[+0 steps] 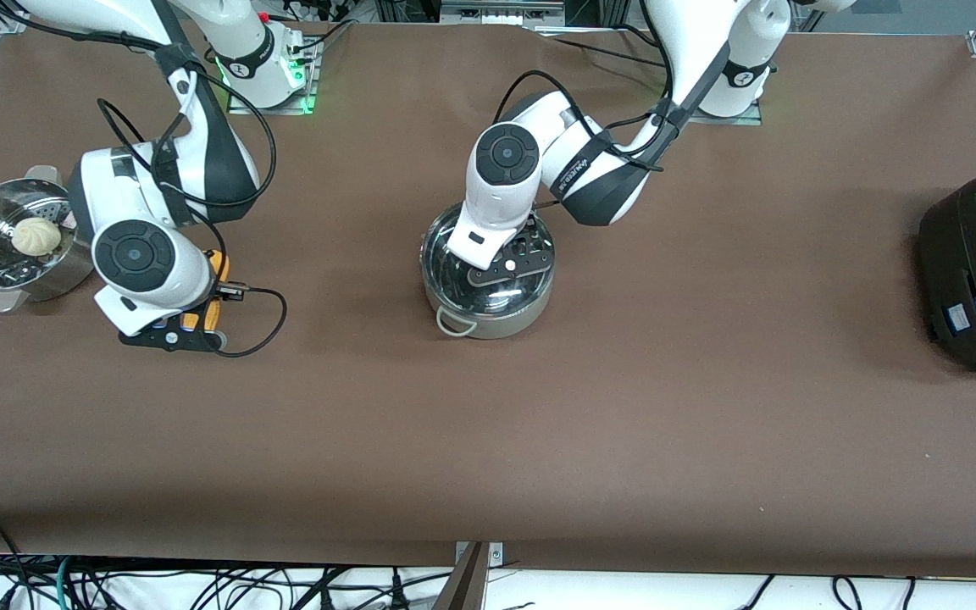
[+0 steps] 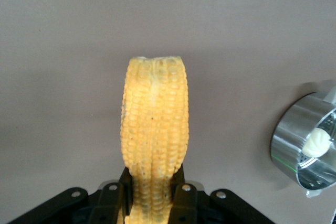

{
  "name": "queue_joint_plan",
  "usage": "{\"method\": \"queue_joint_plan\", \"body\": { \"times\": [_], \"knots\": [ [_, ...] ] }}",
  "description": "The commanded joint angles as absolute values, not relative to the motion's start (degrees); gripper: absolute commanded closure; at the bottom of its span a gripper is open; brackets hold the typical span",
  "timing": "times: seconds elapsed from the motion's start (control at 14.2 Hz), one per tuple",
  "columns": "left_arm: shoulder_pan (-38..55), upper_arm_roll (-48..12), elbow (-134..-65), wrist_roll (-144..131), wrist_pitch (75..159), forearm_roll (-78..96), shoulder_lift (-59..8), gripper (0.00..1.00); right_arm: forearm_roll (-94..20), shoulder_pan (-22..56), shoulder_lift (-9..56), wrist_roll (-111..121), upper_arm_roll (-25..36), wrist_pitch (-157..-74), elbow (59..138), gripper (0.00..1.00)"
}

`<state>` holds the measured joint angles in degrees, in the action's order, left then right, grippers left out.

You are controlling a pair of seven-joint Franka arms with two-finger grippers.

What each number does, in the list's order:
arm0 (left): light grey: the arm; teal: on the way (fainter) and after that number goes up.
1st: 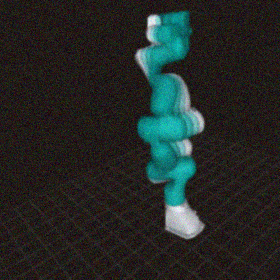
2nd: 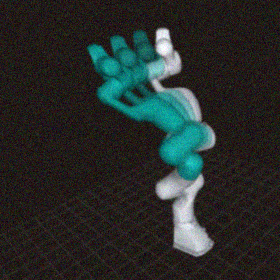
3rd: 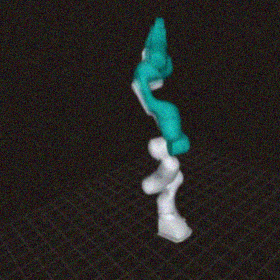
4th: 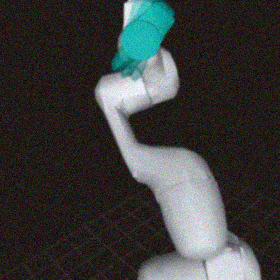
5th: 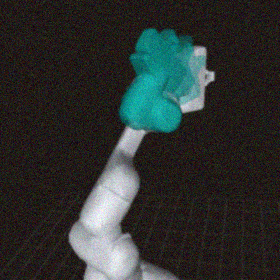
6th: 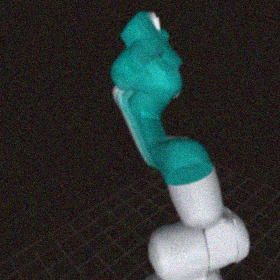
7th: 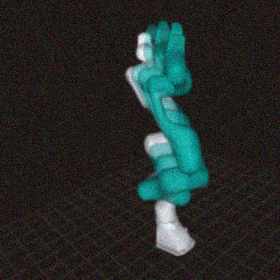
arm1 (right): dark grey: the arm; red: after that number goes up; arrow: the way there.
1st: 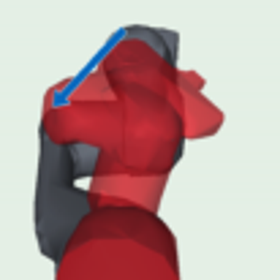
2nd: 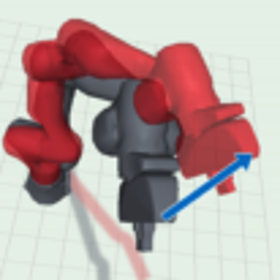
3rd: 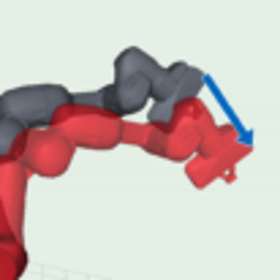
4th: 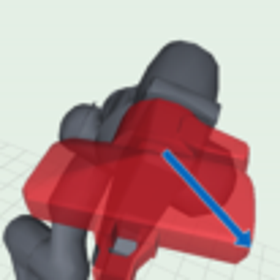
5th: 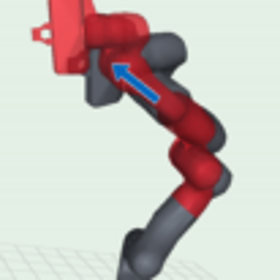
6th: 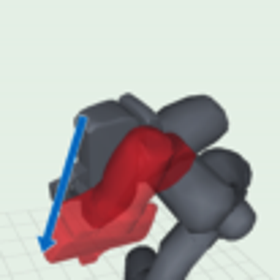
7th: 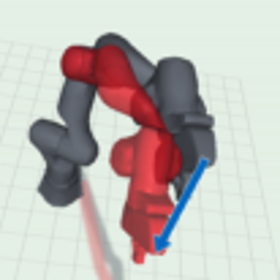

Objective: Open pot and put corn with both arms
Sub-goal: 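Lift the lid aside with the left gripper while the right gripper carries corn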

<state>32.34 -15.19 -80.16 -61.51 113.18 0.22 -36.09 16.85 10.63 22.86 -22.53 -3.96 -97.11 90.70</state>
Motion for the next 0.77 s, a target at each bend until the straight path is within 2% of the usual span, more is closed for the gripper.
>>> {"method": "queue_joint_plan", "body": {
  "times": [0.0,0.14,0.42,0.56,0.7],
  "knots": [
    [32.87,-14.85,-78.4,-61.7,112.32,-0.44,-36.3,1.0,16.7,10.55,23.29,-21.1,-4.31,-93.43,86.05,0.94],
    [32.35,-14.68,-78.31,-61.7,111.54,-0.35,-34.12,1.0,13.21,10.63,23.38,-19.95,-4.31,-90.19,82.64,0.96],
    [26.3,-14.68,-79.36,-60.48,106.54,3.15,-24.99,1.0,-1.98,9.93,23.38,-20.21,-3.87,-87.98,77.88,0.97],
    [21.82,-14.68,-83.82,-51.64,103.28,4.22,-19.63,1.0,-13.13,10.02,24.16,-20.39,-4.04,-88.59,77.87,0.98],
    [16.2,-14.07,-91.19,-41.36,103.27,4.31,-15.05,1.0,-17.3,12.99,25.57,-20.92,-4.31,-89.82,77.78,0.98]
  ]
}}
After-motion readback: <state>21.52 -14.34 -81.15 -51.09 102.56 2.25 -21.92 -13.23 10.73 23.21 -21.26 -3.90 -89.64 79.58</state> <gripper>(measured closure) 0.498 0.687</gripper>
